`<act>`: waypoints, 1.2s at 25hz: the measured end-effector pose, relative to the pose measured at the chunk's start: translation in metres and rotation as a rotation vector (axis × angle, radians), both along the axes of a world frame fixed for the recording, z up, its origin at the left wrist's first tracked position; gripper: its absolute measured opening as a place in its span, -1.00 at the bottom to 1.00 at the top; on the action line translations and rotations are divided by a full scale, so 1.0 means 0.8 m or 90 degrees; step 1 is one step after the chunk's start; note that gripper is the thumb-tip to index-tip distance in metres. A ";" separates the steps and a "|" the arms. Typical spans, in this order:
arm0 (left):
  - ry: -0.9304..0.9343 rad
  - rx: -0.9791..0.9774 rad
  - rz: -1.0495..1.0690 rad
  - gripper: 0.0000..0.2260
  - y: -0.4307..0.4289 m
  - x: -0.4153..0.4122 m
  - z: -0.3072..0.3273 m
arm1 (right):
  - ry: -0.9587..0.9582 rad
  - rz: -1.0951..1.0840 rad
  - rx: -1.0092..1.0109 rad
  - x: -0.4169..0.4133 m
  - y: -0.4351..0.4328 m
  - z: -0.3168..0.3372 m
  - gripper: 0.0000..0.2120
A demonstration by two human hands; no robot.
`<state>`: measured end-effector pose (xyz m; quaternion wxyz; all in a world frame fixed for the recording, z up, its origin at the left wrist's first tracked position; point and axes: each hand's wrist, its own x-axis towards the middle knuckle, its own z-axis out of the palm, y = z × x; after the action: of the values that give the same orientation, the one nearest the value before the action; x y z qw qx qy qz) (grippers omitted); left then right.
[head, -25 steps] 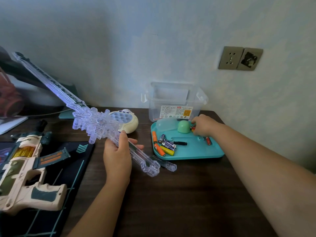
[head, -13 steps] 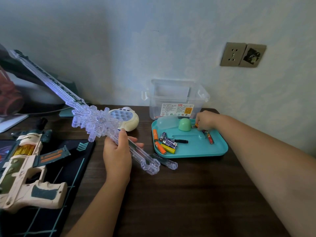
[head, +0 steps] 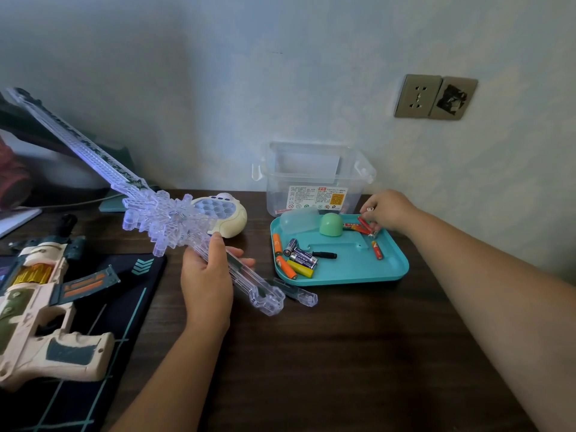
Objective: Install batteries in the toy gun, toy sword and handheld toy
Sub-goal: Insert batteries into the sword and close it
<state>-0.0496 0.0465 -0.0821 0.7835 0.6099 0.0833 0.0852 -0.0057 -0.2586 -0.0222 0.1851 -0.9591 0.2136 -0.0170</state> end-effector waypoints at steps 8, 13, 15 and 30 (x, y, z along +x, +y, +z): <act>0.002 -0.003 0.001 -0.72 0.000 0.000 -0.002 | -0.119 -0.198 0.328 -0.023 -0.008 0.000 -0.71; 0.001 0.001 0.001 -0.74 0.000 0.000 -0.001 | 0.037 -0.129 -0.059 -0.027 -0.005 -0.012 -0.72; 0.001 -0.001 -0.003 -0.74 -0.001 -0.002 0.000 | 0.062 -0.119 -0.098 -0.026 0.004 -0.020 -0.68; -0.004 -0.016 0.004 -0.76 -0.001 -0.002 0.000 | -0.124 -0.267 0.519 -0.016 -0.001 -0.008 -0.95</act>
<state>-0.0511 0.0460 -0.0817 0.7911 0.5994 0.0836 0.0884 -0.0182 -0.2595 -0.0285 0.5585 -0.7381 0.3739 -0.0588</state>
